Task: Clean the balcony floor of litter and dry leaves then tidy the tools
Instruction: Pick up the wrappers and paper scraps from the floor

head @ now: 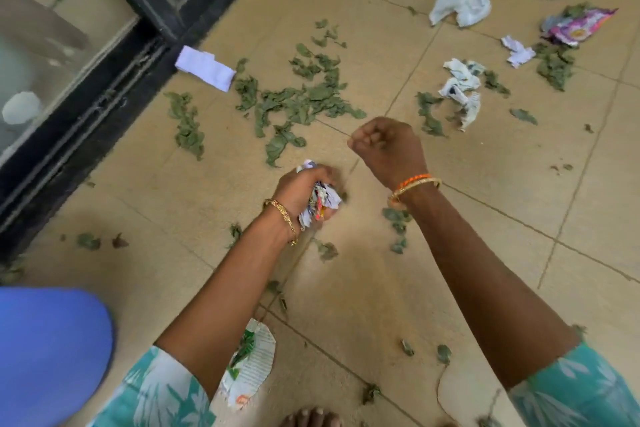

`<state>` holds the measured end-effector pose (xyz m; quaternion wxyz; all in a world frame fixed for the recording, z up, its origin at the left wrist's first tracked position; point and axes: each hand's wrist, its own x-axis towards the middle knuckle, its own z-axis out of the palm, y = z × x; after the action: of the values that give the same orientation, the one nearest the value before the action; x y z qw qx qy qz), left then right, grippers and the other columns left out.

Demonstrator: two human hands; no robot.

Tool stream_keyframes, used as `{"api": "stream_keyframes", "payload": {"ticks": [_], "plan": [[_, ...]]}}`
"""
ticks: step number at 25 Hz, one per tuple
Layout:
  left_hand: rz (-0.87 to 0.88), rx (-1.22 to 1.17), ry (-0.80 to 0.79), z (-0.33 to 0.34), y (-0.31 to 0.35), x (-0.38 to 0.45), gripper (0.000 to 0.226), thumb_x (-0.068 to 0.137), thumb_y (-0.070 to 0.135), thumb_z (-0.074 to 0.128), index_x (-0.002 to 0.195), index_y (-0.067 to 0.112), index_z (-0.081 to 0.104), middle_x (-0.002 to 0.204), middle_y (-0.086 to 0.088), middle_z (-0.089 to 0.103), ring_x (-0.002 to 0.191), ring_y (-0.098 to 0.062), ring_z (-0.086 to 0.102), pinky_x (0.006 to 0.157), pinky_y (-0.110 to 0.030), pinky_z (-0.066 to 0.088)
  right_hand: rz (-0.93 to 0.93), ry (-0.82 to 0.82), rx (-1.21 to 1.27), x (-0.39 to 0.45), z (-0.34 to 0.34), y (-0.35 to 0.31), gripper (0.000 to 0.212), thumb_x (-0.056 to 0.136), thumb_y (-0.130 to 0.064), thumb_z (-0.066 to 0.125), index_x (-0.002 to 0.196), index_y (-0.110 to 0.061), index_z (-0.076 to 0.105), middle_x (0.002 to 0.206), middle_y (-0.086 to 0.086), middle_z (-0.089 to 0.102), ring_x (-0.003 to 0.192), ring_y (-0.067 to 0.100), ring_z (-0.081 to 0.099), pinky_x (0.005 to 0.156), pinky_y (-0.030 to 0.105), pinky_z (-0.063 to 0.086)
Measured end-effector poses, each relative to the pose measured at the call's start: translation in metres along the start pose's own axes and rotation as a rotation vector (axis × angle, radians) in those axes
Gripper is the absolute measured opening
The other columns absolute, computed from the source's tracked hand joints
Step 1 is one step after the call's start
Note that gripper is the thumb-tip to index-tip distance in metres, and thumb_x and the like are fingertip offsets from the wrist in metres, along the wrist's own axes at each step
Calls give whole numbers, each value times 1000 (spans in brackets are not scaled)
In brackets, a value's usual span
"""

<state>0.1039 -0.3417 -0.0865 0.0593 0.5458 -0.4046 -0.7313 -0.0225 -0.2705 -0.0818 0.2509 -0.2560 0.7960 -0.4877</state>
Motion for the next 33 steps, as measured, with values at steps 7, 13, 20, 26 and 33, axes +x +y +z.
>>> {"api": "stream_keyframes", "payload": {"ticks": [7,13,20,26,33], "plan": [[109,-98,353,-111,63,45,11,76,3,48,64,2,48,43,-12,56,30,-21,45,37,-15,38,-464,-171,-243,107,143,-72,13,77,-10,58,82,-4,68,79,15,68,75,27,62,72,31,48],[112,-157,412,-156,70,53,15,77,6,52,63,2,52,49,-13,54,34,-21,44,41,-17,37,-431,-272,-643,163,240,-103,45,91,-30,54,131,-16,43,133,7,50,126,30,38,100,40,32],[61,-199,371,-186,58,45,12,72,16,58,63,8,57,56,-11,56,41,-21,47,47,-20,39,-225,-60,-591,162,259,-92,28,89,-22,54,117,-21,58,119,6,61,121,26,43,100,38,26],[229,-358,478,-177,46,28,4,81,7,60,82,5,63,64,-12,62,49,-21,56,50,-25,47,-212,-220,-96,101,206,-92,28,88,-30,60,104,-8,67,102,2,62,93,14,54,85,20,40],[282,-429,210,-164,20,3,11,85,15,67,76,10,65,72,-10,65,57,-19,62,56,-24,52,111,-795,234,36,172,-71,21,90,-11,60,69,-9,60,74,10,57,73,21,59,70,37,59]]}}
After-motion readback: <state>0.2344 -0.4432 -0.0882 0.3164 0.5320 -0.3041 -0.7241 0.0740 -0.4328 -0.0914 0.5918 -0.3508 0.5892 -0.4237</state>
